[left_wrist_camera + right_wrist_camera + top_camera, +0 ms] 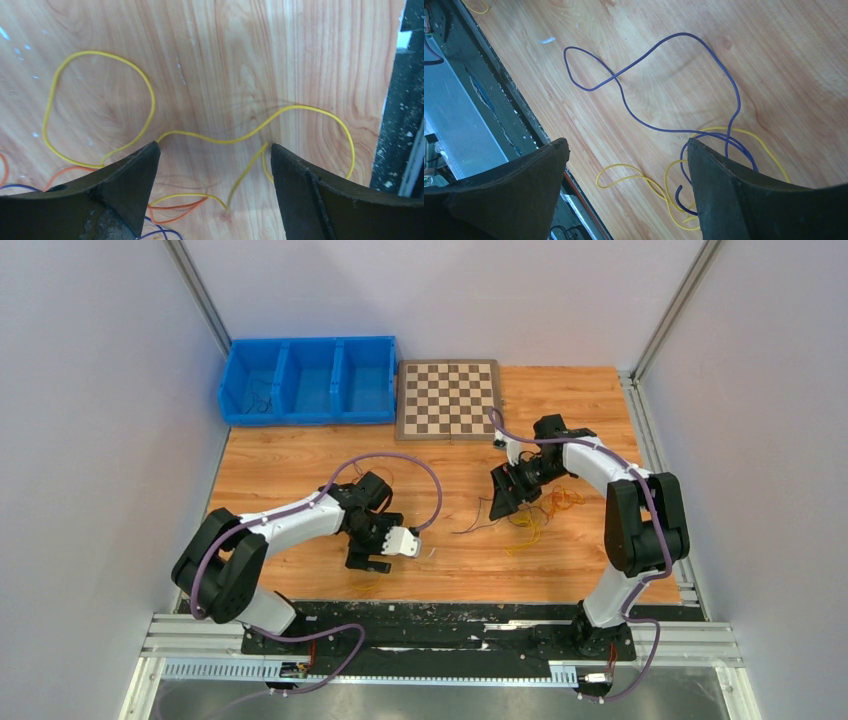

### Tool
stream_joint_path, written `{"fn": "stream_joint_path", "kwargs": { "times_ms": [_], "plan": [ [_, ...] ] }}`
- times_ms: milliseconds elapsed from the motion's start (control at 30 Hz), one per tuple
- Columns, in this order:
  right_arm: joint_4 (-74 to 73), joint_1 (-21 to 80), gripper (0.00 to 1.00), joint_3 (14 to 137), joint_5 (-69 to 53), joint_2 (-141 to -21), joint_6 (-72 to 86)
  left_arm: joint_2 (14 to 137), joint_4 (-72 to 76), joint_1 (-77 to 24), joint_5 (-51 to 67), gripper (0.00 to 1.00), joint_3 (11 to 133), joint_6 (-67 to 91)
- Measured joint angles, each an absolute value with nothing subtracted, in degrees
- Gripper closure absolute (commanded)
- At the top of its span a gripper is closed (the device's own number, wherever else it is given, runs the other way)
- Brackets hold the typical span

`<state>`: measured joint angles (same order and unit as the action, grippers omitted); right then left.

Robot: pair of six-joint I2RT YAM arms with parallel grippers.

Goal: Untangle the cables

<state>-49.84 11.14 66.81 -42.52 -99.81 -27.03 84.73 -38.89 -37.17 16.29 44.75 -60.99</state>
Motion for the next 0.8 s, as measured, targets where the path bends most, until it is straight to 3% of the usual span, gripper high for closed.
{"fn": "stream_joint_path", "kwargs": {
  "times_ms": [100, 167, 233, 300, 467, 800],
  "plan": [
    [-49.84, 11.14, 0.14, 66.63, -42.22, -99.55, -27.03, 83.7, -36.21, -38.11, 16.14, 0.3, 43.79, -60.71],
    [-49.84, 11.14, 0.14, 66.63, -42.11, -99.48, -27.03, 82.39, -33.12, -39.11, 16.16, 0.51, 42.44, -60.66],
    [-49.84, 11.14, 0.15, 66.63, -42.06, -99.48, -27.03, 80.84, -29.08, -40.4, 16.08, 0.91, 40.34, -61.28],
    [-49.84, 11.18, 0.15, 66.65, -42.06, -99.48, -27.03, 79.72, -26.57, -41.23, 15.94, 1.0, 38.79, -60.99],
    [-49.82, 11.18, 0.16, 66.81, -42.09, -99.48, -27.05, 77.73, -30.55, -41.58, 18.26, 1.0, 43.99, -56.14],
    [-44.21, 11.18, 0.06, 67.26, -45.89, -89.27, -27.53, 69.82, -33.15, -32.32, 28.4, 1.0, 81.01, -29.34]
  ]
}}
